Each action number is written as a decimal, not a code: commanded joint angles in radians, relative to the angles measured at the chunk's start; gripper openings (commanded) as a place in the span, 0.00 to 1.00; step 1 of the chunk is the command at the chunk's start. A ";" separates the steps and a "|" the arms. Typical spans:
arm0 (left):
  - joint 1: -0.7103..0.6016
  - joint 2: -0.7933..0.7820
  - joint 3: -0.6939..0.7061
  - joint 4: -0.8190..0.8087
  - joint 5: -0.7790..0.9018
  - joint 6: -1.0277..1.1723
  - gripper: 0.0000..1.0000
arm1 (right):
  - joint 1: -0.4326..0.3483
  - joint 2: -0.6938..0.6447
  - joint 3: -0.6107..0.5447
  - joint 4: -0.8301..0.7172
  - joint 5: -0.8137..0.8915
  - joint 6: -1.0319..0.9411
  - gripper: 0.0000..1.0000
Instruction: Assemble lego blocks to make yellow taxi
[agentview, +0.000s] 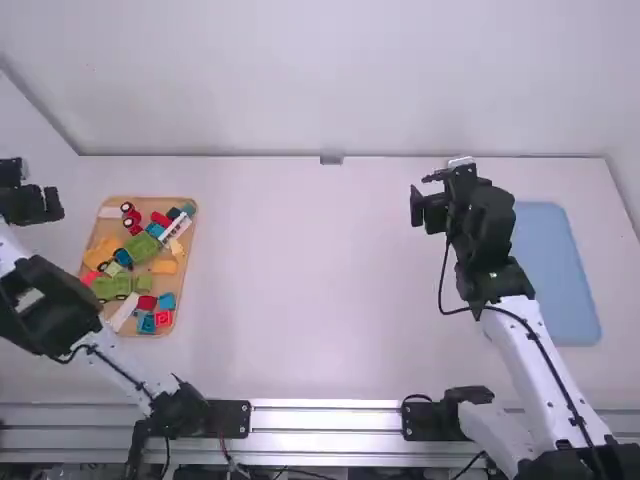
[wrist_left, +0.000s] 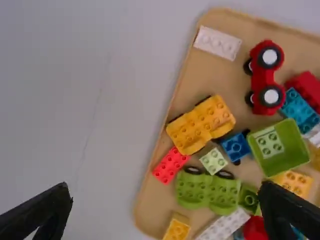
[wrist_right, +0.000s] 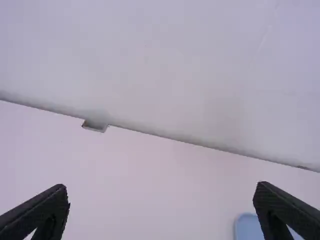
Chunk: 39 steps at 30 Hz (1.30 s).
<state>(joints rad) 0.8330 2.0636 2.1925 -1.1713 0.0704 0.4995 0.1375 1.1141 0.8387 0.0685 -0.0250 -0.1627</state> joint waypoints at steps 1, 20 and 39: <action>-0.003 0.032 0.024 -0.021 0.029 0.162 0.99 | 0.007 0.005 0.039 0.003 0.000 0.002 0.98; -0.008 0.183 -0.164 0.128 -0.028 0.701 0.99 | 0.009 0.004 0.039 0.002 -0.004 0.089 0.99; -0.003 0.325 -0.191 0.238 0.022 0.724 0.99 | 0.130 0.004 0.039 0.013 0.023 0.085 0.99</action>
<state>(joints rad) 0.8337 2.3684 2.0075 -0.9279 0.0929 1.2060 0.2684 1.1145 0.8387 0.0750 -0.0185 -0.0795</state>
